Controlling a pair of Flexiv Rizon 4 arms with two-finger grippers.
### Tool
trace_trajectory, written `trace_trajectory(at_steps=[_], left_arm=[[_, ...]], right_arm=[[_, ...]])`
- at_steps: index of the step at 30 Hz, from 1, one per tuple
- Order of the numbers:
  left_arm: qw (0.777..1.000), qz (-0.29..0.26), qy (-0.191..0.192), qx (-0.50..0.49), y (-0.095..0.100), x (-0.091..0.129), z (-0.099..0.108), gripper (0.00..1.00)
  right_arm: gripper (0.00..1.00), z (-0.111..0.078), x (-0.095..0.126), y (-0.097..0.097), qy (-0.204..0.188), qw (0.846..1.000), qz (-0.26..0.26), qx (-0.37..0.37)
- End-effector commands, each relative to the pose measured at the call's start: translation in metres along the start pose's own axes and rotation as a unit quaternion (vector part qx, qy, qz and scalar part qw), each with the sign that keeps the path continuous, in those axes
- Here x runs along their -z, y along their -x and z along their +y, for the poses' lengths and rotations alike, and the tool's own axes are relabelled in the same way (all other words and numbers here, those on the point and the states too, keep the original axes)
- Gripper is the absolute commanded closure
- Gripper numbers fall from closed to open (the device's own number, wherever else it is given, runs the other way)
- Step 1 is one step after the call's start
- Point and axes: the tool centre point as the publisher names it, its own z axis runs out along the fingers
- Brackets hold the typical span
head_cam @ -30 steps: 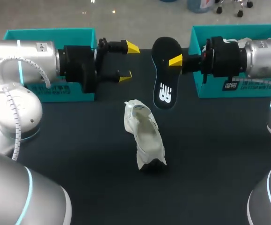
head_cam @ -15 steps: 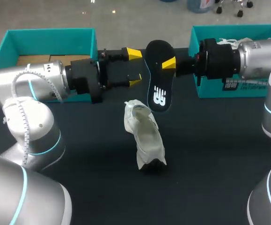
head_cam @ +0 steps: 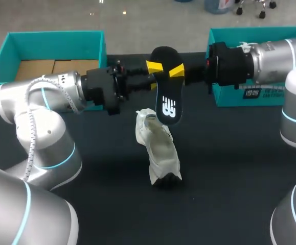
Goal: Take the shoe out of the shoebox, open the shoe tongue, remove and reinsert the insole, then place the shoe into the shoebox
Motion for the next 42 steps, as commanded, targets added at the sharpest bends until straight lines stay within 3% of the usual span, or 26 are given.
trace_trajectory(at_steps=[1, 5, 11, 14, 20, 21, 22, 23, 37, 42], left_arm=[[1.000, -0.001, -0.002, 0.001, 0.000, 0.000, -0.001, 0.63], [1.000, -0.002, -0.003, 0.003, 0.000, 0.000, -0.002, 0.67], [1.000, -0.001, -0.001, 0.007, -0.002, -0.002, -0.003, 0.81], [1.000, 0.004, -0.002, 0.008, -0.004, -0.003, -0.003, 1.00], [1.000, 0.010, -0.002, 0.010, -0.006, -0.007, -0.002, 1.00], [1.000, 0.010, -0.002, 0.011, -0.006, -0.007, -0.003, 1.00], [1.000, 0.012, 0.001, 0.015, -0.006, -0.007, -0.003, 1.00], [1.000, 0.011, 0.002, 0.024, -0.006, -0.007, -0.003, 1.00], [0.997, 0.029, 0.001, 0.070, -0.009, 0.003, -0.003, 1.00], [0.997, 0.010, 0.017, 0.071, -0.007, 0.004, -0.003, 1.00]], right_arm=[[1.00, 0.002, -0.001, 0.000, -0.005, 1.000, -0.002, -0.001], [1.00, 0.001, -0.002, 0.000, -0.007, 1.000, -0.002, 0.000], [1.00, -0.001, -0.003, -0.002, -0.012, 1.000, 0.000, 0.002], [1.00, -0.002, -0.003, -0.002, -0.014, 1.000, 0.000, 0.003], [1.00, -0.004, -0.003, -0.001, -0.017, 1.000, 0.003, 0.003], [0.93, -0.004, -0.003, 0.000, -0.017, 1.000, 0.003, 0.002], [0.53, -0.005, -0.002, 0.001, -0.013, 1.000, 0.000, 0.000], [0.00, -0.004, 0.001, 0.003, -0.008, 1.000, -0.003, -0.002], [0.00, 0.001, 0.065, 0.029, 0.057, 0.996, -0.071, -0.020], [0.00, 0.001, 0.065, 0.029, 0.057, 0.996, -0.071, -0.020]])
